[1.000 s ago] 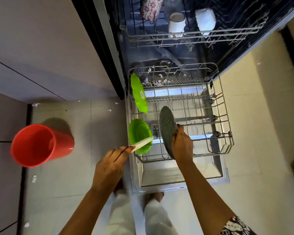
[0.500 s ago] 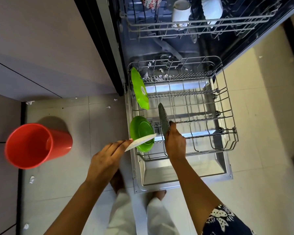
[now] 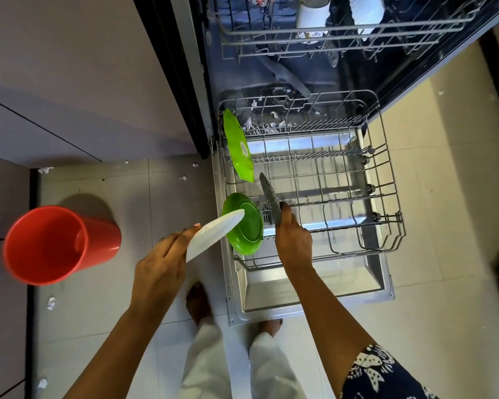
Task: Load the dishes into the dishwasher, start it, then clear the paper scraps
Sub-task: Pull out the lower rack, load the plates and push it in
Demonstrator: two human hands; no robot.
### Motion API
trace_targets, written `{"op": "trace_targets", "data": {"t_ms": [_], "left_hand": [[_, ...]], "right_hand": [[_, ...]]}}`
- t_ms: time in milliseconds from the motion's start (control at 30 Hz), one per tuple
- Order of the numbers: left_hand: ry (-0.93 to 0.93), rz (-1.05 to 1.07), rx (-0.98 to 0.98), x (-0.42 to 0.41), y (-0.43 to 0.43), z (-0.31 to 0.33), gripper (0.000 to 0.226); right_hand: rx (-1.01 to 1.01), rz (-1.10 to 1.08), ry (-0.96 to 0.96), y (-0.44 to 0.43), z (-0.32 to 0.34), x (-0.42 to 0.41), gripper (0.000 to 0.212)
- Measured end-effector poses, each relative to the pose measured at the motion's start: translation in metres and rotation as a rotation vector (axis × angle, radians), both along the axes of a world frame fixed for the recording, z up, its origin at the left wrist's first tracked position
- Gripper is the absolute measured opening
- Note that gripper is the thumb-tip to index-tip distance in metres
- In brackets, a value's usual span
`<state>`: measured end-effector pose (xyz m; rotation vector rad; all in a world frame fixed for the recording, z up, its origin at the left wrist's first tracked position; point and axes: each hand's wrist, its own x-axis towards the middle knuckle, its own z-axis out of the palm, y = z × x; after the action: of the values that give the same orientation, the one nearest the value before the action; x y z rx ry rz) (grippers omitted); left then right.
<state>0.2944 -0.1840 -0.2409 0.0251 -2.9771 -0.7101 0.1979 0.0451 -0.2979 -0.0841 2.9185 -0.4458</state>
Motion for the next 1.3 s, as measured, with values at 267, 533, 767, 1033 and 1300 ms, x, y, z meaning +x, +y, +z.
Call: {"op": "trace_targets", "data": {"t_ms": [267, 533, 767, 1033, 1300], "left_hand": [[-0.023, 0.079, 0.061, -0.002, -0.011, -0.004, 0.044], [-0.031, 0.112, 0.127, -0.002, -0.014, -0.005, 0.045], [-0.048, 0.127, 0.139, -0.005, -0.02, -0.004, 0.047], [-0.07, 0.147, 0.168, -0.01, -0.026, -0.004, 0.046], [-0.053, 0.158, 0.216, -0.015, -0.031, -0.009, 0.043]], "right_hand": [[0.066, -0.092, -0.116, -0.008, 0.0, -0.001, 0.065], [0.096, 0.086, 0.06, -0.018, -0.016, 0.016, 0.076], [0.144, 0.104, 0.109, -0.024, -0.013, 0.026, 0.069], [0.109, 0.164, -0.035, -0.034, -0.037, 0.007, 0.071], [0.064, -0.004, -0.133, -0.032, -0.01, -0.001, 0.068]]}}
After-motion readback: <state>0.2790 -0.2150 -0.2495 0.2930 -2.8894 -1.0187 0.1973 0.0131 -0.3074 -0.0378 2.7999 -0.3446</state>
